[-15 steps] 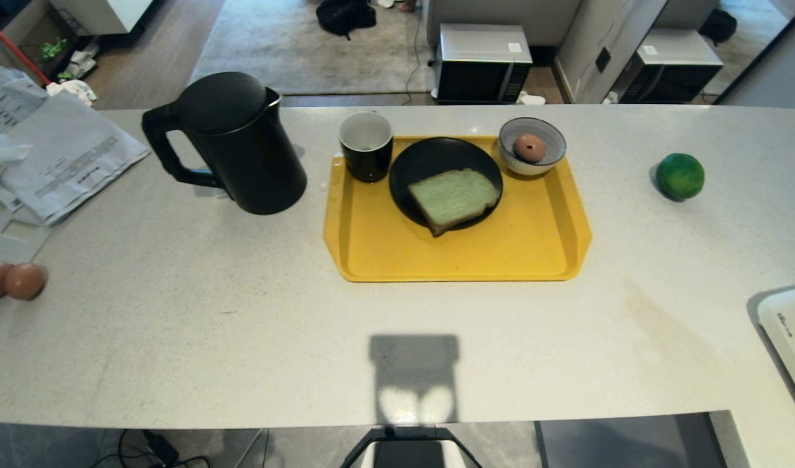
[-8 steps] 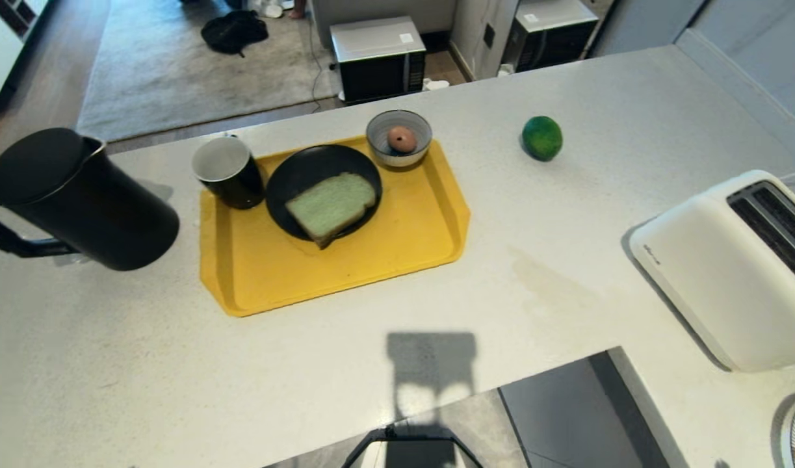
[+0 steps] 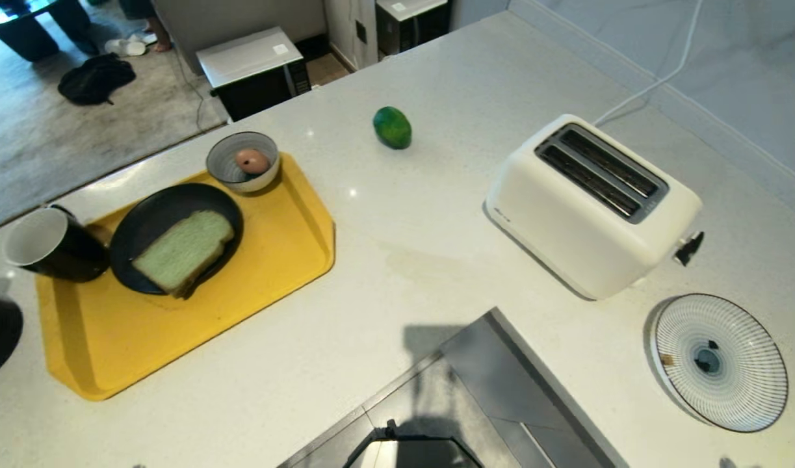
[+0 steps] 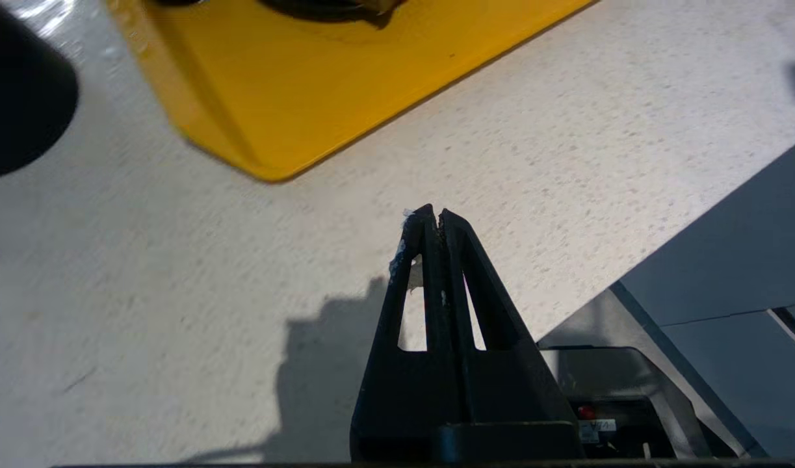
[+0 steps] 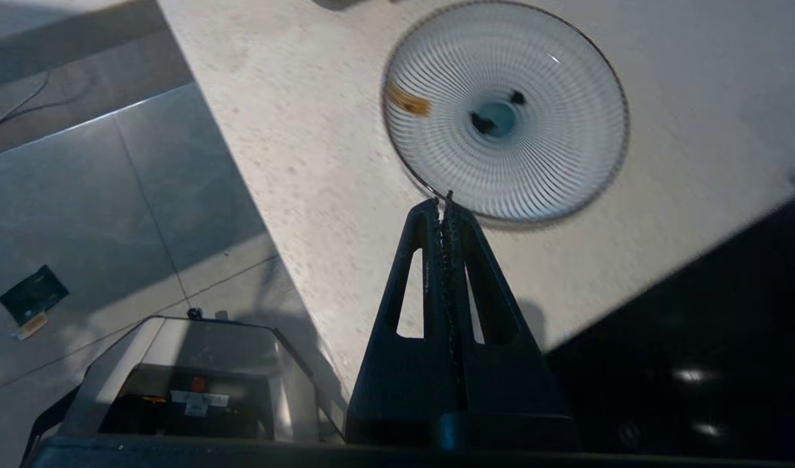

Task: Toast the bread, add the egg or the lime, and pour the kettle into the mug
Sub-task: Put the fruit on a plate

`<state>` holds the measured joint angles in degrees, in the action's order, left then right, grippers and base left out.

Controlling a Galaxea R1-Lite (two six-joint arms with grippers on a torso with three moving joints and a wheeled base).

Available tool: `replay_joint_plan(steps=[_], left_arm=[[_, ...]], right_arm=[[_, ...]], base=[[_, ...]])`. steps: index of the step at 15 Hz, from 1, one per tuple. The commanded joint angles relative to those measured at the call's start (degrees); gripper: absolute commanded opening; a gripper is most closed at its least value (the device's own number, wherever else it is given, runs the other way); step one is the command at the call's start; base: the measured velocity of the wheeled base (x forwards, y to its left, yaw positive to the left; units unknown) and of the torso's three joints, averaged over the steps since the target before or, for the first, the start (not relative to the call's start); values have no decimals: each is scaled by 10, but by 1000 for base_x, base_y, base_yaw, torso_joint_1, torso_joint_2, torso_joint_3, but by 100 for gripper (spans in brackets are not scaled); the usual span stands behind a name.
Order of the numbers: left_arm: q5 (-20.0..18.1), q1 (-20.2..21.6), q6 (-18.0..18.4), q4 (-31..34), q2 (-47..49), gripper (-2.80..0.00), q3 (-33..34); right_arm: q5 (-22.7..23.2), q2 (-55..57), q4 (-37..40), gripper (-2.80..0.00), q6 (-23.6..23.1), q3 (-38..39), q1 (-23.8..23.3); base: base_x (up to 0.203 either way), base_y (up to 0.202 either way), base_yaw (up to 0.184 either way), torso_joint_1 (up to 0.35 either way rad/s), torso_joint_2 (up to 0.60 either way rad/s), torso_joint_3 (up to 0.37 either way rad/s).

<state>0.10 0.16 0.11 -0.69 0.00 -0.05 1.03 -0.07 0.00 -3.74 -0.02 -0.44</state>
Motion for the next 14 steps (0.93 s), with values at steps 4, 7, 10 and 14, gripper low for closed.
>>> replay_joint_plan(steps=[4, 7, 10, 14], left_arm=[[1, 0, 0, 0, 0, -280, 0], [1, 0, 0, 0, 0, -280, 0], [1, 0, 0, 0, 0, -280, 0], [1, 0, 0, 0, 0, -280, 0]], right_arm=[[1, 1, 0, -280, 0, 0, 0], [0, 1, -1, -280, 0, 0, 0], [7, 1, 3, -280, -7, -1, 0], [-3, 1, 8, -280, -6, -7, 0]], base=[[1, 8, -174, 1, 4, 2], [2, 6, -132, 3, 1, 6], [0, 2, -18, 1, 1, -2], [0, 0, 0, 0, 0, 0]])
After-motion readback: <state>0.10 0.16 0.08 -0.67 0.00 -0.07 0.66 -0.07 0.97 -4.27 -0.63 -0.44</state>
